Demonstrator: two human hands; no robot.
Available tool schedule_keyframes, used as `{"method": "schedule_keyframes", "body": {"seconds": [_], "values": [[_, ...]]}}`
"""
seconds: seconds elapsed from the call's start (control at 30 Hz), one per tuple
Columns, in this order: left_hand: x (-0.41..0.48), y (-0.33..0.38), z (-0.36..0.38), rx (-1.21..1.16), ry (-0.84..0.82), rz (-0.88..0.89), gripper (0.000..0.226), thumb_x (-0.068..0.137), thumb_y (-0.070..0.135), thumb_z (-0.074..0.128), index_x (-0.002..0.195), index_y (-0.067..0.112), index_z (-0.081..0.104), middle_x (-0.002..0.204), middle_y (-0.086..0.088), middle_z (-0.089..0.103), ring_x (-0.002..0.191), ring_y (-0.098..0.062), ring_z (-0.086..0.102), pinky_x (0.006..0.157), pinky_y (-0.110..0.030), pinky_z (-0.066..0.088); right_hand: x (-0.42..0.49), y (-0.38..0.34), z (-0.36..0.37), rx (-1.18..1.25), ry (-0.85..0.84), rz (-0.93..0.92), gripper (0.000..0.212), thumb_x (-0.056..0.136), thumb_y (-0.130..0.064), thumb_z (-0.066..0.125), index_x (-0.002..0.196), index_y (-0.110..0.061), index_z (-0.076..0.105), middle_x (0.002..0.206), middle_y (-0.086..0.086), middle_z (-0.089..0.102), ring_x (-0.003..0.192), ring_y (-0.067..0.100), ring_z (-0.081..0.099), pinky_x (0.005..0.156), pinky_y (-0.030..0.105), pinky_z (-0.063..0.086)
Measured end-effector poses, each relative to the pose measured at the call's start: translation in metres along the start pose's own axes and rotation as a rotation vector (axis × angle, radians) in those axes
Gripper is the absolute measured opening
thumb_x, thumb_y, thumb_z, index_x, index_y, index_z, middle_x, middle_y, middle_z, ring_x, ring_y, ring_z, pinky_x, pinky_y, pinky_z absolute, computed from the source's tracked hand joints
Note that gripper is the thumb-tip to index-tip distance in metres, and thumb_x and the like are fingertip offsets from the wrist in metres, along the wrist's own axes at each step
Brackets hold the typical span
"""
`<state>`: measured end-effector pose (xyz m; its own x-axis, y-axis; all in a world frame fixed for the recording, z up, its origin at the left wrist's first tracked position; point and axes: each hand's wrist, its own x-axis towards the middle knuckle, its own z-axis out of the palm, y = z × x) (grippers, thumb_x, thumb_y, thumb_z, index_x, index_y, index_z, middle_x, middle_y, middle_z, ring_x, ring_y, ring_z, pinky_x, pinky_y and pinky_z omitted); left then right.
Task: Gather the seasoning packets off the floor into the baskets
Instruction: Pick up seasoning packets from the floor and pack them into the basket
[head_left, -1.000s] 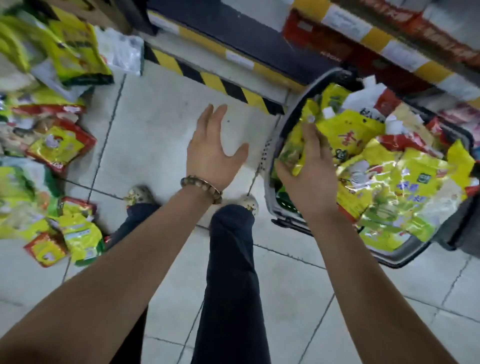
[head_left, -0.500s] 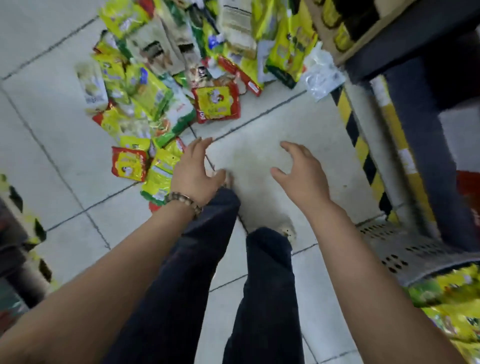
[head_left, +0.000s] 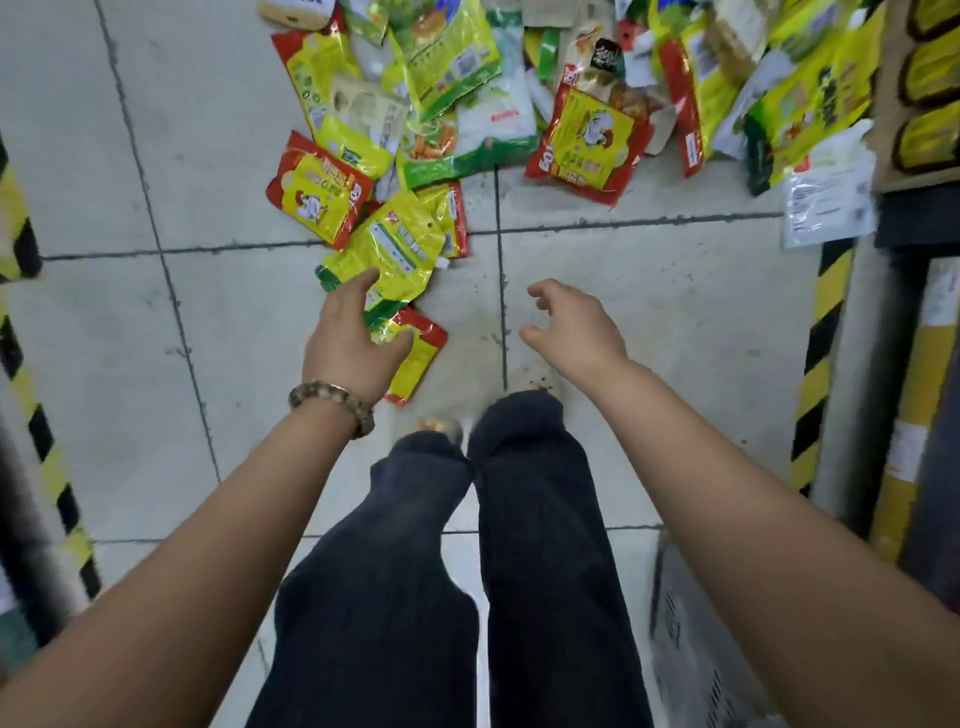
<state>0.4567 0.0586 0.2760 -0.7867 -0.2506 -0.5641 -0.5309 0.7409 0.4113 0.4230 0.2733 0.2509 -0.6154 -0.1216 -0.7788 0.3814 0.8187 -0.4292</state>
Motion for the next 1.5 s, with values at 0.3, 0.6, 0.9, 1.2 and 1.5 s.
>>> {"method": "schedule_keyframes", "body": {"seconds": [0.3, 0.6, 0.9, 1.2, 1.5], "values": [[0.033, -0.114, 0.005, 0.003, -0.111, -0.058, 0.059, 0.083, 0.023, 0.066, 0.137, 0.021, 0.042, 0.138, -0.005, 0.044, 0.121, -0.021, 0.049, 0.094, -0.03, 0.039, 0.076, -0.033, 0.129, 0.564, -0.104, 0.372, 0.03, 0.084, -0.021, 0.066, 0.112, -0.014, 0.058, 0.112, 0.009, 0.061, 0.101, 0.022, 0.059, 0.075, 0.027, 0.042], [0.093, -0.225, 0.038, -0.029, -0.197, -0.023, 0.053, 0.084, 0.024, 0.064, 0.134, 0.022, 0.046, 0.135, -0.002, 0.048, 0.118, -0.019, 0.051, 0.097, -0.035, 0.044, 0.219, -0.068, 0.239, 1.095, 0.102, 0.642, 0.042, 0.085, -0.016, 0.067, 0.123, -0.003, 0.055, 0.116, 0.016, 0.058, 0.096, 0.027, 0.06, 0.068, 0.032, 0.046], [0.132, -0.257, 0.046, -0.208, -0.162, -0.119, 0.04, 0.085, 0.013, 0.058, 0.125, 0.019, 0.054, 0.127, 0.001, 0.055, 0.114, -0.019, 0.054, 0.095, -0.03, 0.044, 0.237, -0.064, 0.264, 1.462, 0.18, 0.387, 0.029, 0.086, -0.002, 0.059, 0.115, 0.001, 0.056, 0.096, 0.019, 0.067, 0.077, 0.03, 0.068, 0.064, 0.04, 0.057], [0.14, -0.238, 0.02, -0.511, -0.365, -0.094, 0.087, 0.076, 0.023, 0.075, 0.147, 0.019, 0.023, 0.15, 0.003, 0.028, 0.131, -0.002, 0.027, 0.098, -0.014, 0.027, 0.157, -0.053, 0.221, 1.33, -0.11, 0.119, 0.036, 0.084, 0.0, 0.056, 0.118, -0.01, 0.052, 0.09, -0.002, 0.074, 0.086, 0.016, 0.07, 0.072, 0.032, 0.057], [0.127, -0.236, 0.033, -0.887, -0.508, -0.139, 0.055, 0.06, 0.002, 0.077, 0.111, 0.01, 0.059, 0.079, 0.017, 0.071, 0.078, 0.003, 0.067, 0.07, -0.019, 0.053, 0.171, -0.091, 0.234, 1.203, -0.429, 0.161, 0.053, 0.067, -0.008, 0.071, 0.118, -0.005, 0.057, 0.099, 0.012, 0.072, 0.087, 0.029, 0.07, 0.071, 0.04, 0.058]]}}
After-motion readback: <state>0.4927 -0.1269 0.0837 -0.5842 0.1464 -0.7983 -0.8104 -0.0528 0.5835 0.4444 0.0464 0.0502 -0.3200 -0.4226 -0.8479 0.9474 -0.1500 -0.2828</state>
